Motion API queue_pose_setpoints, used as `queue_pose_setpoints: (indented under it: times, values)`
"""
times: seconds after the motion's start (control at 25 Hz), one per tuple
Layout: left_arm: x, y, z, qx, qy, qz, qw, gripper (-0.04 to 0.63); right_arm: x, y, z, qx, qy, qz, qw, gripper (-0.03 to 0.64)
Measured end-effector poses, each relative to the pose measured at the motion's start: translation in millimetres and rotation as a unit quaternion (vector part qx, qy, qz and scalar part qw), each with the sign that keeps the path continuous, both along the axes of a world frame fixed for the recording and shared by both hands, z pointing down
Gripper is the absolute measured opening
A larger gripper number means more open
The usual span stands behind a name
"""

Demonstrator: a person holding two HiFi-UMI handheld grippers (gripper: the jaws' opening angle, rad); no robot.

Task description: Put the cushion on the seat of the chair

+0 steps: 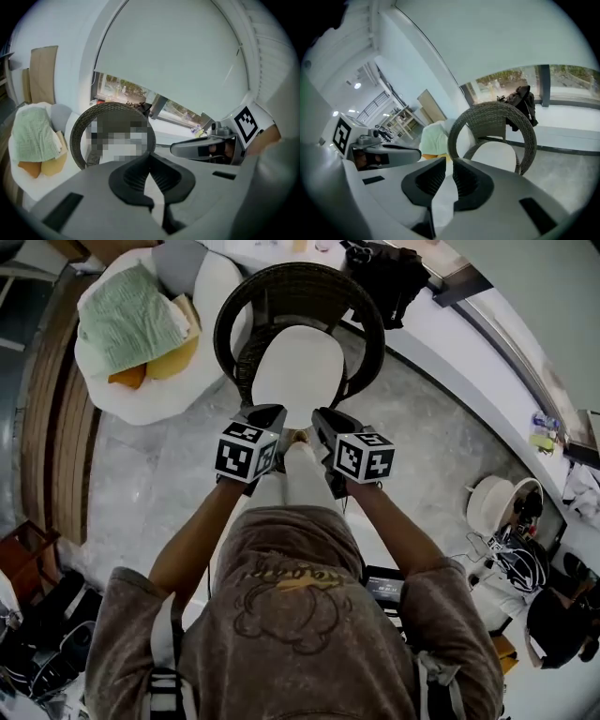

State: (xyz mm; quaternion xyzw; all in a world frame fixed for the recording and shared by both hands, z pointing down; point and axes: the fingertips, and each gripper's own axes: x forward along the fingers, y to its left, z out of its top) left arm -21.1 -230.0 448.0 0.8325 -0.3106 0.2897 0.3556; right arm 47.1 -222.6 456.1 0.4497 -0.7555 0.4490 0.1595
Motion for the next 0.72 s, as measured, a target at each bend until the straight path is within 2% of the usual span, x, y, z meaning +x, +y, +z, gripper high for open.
queue_pose_setpoints:
  times: [0.12, 0.36, 0.52, 0.72]
  values:
    - [-3, 9, -32, 0.015, 0.008, 0.018, 0.9997, 0.006, -5, 9, -46, 0.039, -0.038, -0.009, 0.998, 0.044]
    - [-7, 41, -88, 0.036, 0.034, 0.023, 0.9985, 0.006, -2, 44, -115, 0.089, -0.087, -0.026, 0.992, 0.031]
    - [-2, 58, -120, 0.042, 0.063, 0.024, 0.9968, 0.006, 3, 61, -155, 0.129, -0.089, -0.052, 0.986, 0.031]
    - [20, 77, -162, 0.072, 0.085, 0.035, 0.9932, 0.006, 14, 82, -199, 0.185, -0.084, -0.1, 0.974, 0.031]
